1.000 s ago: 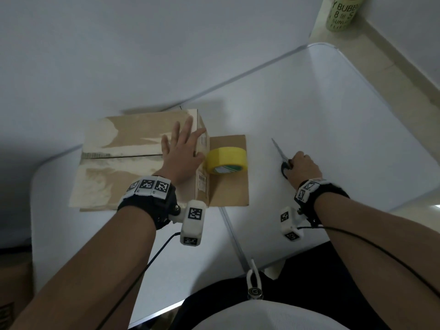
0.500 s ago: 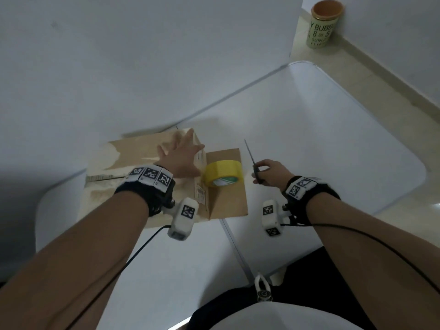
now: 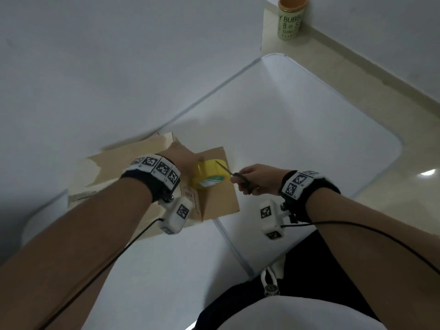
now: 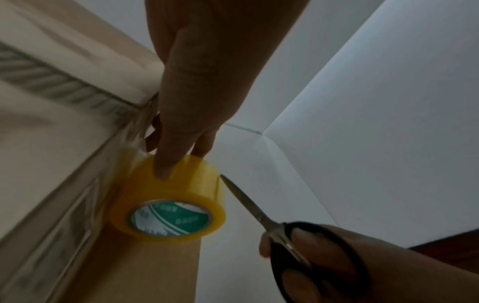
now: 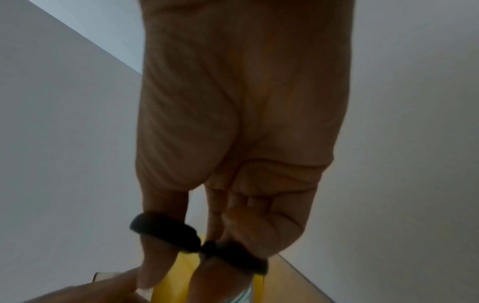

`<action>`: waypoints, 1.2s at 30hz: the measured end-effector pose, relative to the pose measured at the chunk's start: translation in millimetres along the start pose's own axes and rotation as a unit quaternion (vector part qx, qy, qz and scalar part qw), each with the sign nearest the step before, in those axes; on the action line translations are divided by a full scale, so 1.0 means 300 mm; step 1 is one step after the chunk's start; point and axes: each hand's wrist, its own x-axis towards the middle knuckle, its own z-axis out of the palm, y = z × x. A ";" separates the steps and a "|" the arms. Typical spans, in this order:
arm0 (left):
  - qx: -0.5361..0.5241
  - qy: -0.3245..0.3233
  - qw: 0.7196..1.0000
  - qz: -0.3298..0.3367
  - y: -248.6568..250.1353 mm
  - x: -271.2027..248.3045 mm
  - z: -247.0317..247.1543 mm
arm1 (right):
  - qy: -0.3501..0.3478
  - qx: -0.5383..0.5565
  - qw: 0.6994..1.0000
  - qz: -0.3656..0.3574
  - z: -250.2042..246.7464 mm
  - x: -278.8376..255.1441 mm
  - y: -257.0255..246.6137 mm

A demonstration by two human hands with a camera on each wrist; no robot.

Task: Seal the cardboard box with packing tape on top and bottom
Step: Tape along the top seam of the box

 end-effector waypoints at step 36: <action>-0.315 -0.104 0.940 0.081 -0.001 0.046 -0.071 | -0.103 0.079 0.989 0.077 0.215 0.056 -0.011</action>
